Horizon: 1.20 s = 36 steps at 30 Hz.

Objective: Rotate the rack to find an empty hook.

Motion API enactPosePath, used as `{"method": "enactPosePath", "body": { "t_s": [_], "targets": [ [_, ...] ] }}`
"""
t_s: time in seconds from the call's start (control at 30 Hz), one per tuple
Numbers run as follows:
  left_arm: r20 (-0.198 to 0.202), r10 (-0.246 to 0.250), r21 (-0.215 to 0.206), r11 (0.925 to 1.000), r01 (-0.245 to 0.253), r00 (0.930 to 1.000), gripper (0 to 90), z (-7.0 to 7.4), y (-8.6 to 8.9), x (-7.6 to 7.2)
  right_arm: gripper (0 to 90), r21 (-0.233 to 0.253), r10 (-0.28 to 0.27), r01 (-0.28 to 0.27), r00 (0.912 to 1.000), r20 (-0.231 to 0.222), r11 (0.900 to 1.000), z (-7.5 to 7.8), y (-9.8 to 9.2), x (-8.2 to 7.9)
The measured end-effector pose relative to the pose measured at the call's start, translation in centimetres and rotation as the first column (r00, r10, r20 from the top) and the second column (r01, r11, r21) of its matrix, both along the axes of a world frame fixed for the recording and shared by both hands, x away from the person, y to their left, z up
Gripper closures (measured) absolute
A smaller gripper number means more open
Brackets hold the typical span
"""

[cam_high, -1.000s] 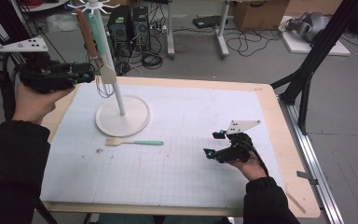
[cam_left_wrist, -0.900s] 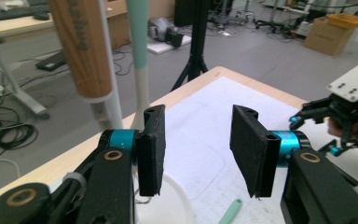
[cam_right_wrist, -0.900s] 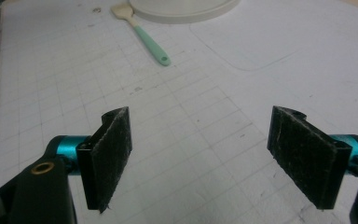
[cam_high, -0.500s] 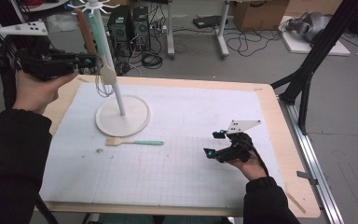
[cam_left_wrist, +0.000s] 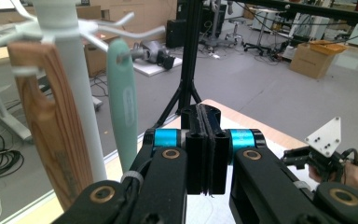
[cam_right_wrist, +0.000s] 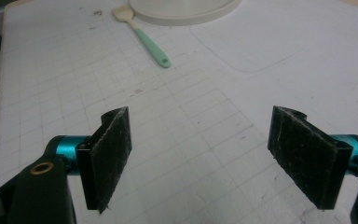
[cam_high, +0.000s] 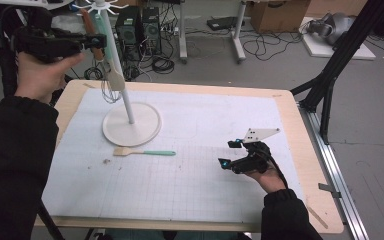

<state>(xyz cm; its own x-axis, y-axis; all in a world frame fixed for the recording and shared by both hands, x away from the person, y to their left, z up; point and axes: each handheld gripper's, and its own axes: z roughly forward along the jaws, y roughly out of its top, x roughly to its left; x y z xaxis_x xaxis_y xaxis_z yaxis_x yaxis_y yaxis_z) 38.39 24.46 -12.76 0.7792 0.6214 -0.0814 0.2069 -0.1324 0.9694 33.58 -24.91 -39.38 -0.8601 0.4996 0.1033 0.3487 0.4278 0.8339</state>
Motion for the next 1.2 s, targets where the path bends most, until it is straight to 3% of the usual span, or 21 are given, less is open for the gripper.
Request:
{"method": "enactPosePath", "body": {
  "t_s": [0.33, 0.6, 0.97, 1.03, 1.2],
  "targets": [
    [0.012, 0.024, -0.030, 0.9993, -0.024, 0.9996, 88.4, 1.5, -0.8, 0.9, 20.6, 0.002, -0.001, 0.001, 1.0000, -0.001, 1.000, 0.0, -0.1, 0.0],
    [0.012, 0.081, -0.057, 0.9951, -0.081, 0.9966, 87.5, 1.6, -0.3, 1.0, 20.5, 0.003, -0.001, 0.001, 1.0000, 0.000, 1.000, 0.0, -0.1, 0.0],
    [0.024, 0.131, -0.057, 0.9899, -0.130, 0.9911, 87.2, 1.8, 0.6, 0.8, 20.5, 0.002, 0.005, -0.005, 1.0000, 0.002, 1.000, 0.0, 0.0, 0.0],
    [0.021, 0.123, -0.067, 0.9903, -0.122, 0.9921, 87.0, 1.9, 0.7, 0.7, 20.5, 0.001, 0.006, -0.006, 1.0000, -0.002, 1.000, 0.0, 0.0, 0.0],
    [0.030, 0.102, -0.046, 0.9939, -0.101, 0.9943, 86.9, 1.8, -0.2, 0.4, 20.5, 0.004, 0.006, -0.006, 1.0000, 0.004, 1.000, 0.0, 0.0, 0.1]
  ]
}}
